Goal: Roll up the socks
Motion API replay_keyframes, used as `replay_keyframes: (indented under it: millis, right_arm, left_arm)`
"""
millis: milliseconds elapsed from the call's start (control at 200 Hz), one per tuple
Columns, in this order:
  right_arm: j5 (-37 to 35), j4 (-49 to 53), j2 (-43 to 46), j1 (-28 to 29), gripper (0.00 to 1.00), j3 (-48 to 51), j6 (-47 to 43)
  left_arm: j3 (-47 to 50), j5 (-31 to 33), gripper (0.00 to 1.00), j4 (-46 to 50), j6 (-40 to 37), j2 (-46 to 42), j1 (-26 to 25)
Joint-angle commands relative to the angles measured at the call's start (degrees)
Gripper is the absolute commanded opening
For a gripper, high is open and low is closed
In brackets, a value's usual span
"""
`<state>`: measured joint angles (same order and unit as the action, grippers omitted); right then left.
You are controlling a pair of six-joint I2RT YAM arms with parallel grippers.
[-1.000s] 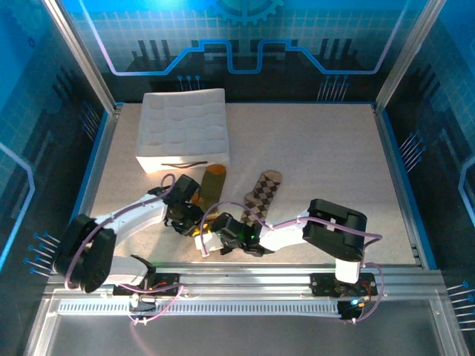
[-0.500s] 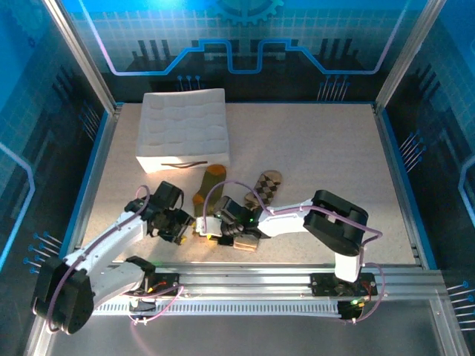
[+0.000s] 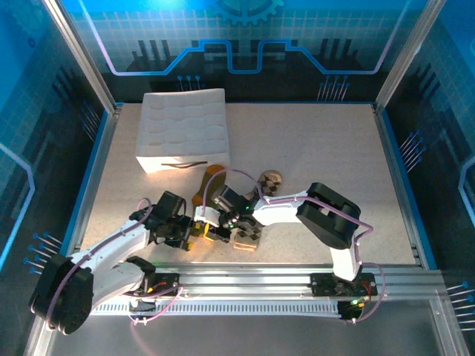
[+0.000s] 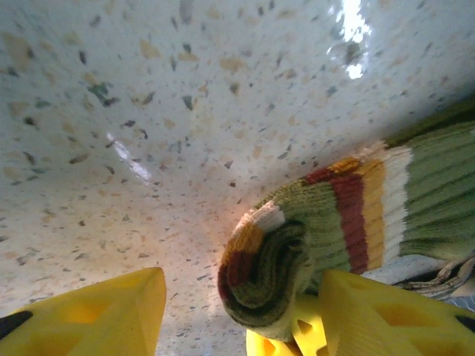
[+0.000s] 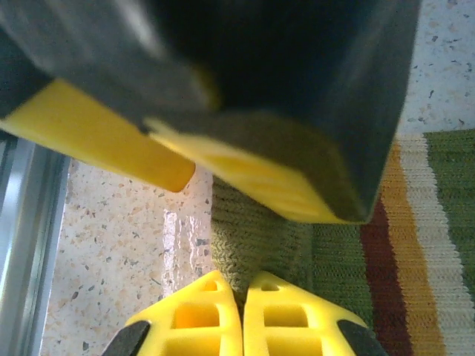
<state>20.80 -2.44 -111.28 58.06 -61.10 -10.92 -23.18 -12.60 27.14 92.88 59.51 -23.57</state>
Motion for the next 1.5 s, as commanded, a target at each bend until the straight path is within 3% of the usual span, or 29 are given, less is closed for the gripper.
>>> replay_keyframes:
  millis: [0, 125, 265, 295, 420, 510, 825, 1251, 1496]
  right_arm:
    - [3.4, 4.7, -2.5, -0.4, 0.00, -0.3, 2.8]
    - [4.5, 4.6, -2.6, -0.6, 0.00, -0.4, 3.5]
    - [5.5, 3.4, -1.6, -0.7, 0.00, 0.3, 2.8]
    - [5.5, 2.6, -0.9, -0.7, 0.05, 0.9, 2.3]
    - [3.3, -3.0, 5.3, -0.3, 0.32, 5.6, -3.1]
    - [0.4, -9.8, 11.2, 0.1, 0.42, 11.2, -8.3]
    - [-6.1, -10.5, 12.4, 2.6, 0.51, 15.0, -17.1]
    - [-10.2, -10.7, 4.8, 3.0, 0.44, 7.9, -12.6]
    - [-6.9, -7.0, 3.0, 1.2, 0.03, 5.8, -6.4]
  left_arm:
    - [1.7, -0.8, 0.52, -4.1, 3.6, 1.0, -0.4]
    - [1.8, -0.3, 0.38, -6.5, 4.4, 3.8, -0.5]
    - [0.5, 0.1, 0.05, -0.7, 5.7, 6.4, -0.5]
    - [0.6, 0.1, 0.00, 1.0, 6.5, 6.6, -0.5]
    - [0.6, 0.5, 0.00, 7.3, 10.1, 6.5, 0.1]
    - [0.8, -0.1, 0.00, 8.9, 12.1, 6.7, 1.3]
    - [-3.0, -2.5, 0.00, 11.1, 6.6, 13.4, 7.6]
    - [-3.8, -2.7, 0.00, 11.3, 3.2, 16.5, 9.2]
    - [-4.2, -2.6, 0.00, 11.5, 2.2, 15.9, 9.7]
